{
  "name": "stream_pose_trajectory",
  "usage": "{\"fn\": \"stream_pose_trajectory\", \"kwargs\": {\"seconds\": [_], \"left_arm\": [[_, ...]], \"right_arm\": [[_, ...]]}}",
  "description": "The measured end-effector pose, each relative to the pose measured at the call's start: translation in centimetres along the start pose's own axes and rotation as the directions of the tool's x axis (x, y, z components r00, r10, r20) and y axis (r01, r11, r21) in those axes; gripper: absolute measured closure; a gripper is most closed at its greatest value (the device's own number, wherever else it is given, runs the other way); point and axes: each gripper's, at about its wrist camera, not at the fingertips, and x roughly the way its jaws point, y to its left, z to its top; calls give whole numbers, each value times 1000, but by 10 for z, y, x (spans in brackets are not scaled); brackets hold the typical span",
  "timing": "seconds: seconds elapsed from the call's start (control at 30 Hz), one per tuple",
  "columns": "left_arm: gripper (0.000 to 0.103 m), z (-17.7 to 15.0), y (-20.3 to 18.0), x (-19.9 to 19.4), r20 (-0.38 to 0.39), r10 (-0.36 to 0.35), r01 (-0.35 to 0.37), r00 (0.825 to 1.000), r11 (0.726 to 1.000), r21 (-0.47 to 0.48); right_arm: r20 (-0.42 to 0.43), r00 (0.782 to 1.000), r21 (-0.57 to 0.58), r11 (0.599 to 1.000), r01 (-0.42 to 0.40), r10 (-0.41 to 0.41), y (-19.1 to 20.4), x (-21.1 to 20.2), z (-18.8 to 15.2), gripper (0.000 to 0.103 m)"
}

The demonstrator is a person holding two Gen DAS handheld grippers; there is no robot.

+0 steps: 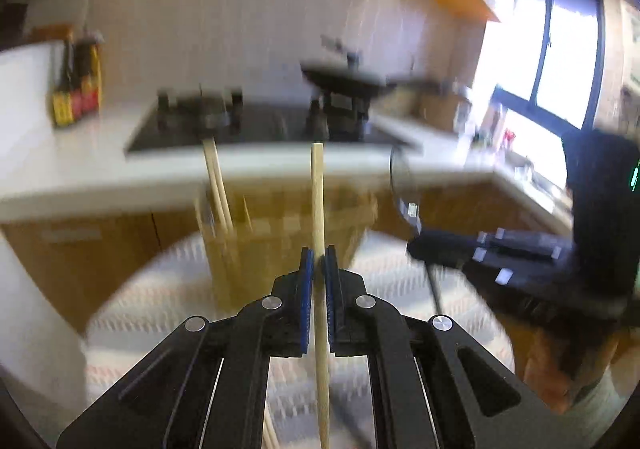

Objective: Organize utensils
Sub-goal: 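Grasp a single chopstick with the left tool while the right tool lifts its spoon, then lower the chopstick and spoon into the yellow holder and open both tools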

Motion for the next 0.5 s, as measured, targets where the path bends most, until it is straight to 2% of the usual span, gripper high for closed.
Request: {"fn": "stream_pose_trajectory", "kwargs": {"seconds": [0.07,0.13,0.23,0.4,0.5], "left_arm": [[99,18,-4,-5,88,-3,4,996,1000,-16],[99,35,-2,-10,170,16,-9,985,999,-44],[99,51,8,-6,265,0,24,964,996,-86],[99,64,14,14,346,31,6,938,994,-107],[99,64,20,30,388,89,-55,917,994,-99]], "right_arm": [[50,999,-9,1000,23,-23,1,0,13,93],[92,995,-9,999,42,-41,-1,-1,25,93],[150,986,-3,997,75,-74,-10,5,44,93],[227,968,32,995,99,-104,-33,18,80,93],[257,958,53,992,118,-128,-46,32,93,93]]}}
